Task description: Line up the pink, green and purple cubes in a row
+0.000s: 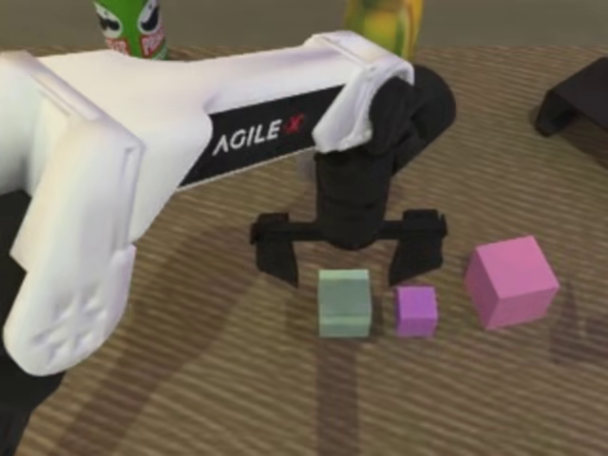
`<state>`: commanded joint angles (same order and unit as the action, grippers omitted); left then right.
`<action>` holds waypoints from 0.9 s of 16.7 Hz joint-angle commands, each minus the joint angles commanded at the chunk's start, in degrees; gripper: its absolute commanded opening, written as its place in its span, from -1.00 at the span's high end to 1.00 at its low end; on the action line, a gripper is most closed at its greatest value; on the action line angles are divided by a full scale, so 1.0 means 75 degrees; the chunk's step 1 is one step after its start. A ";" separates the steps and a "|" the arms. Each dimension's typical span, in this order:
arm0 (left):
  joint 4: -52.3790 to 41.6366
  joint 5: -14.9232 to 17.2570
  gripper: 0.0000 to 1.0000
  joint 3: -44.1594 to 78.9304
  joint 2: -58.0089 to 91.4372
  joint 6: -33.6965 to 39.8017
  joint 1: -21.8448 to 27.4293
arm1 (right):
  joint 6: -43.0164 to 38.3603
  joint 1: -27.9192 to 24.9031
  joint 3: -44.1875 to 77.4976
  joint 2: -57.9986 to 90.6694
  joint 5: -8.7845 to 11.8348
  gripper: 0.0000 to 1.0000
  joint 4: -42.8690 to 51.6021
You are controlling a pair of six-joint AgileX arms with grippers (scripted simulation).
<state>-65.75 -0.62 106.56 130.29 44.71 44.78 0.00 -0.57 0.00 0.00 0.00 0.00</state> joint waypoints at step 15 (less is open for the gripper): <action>0.0585 -0.0085 -1.00 -0.1519 -0.2403 -0.0268 -0.1019 | -0.0161 -0.0401 0.1684 0.1820 0.0023 -1.00 0.1170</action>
<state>-61.37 -1.26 95.17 112.26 42.70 37.13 -1.21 -3.58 12.62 13.65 0.17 8.77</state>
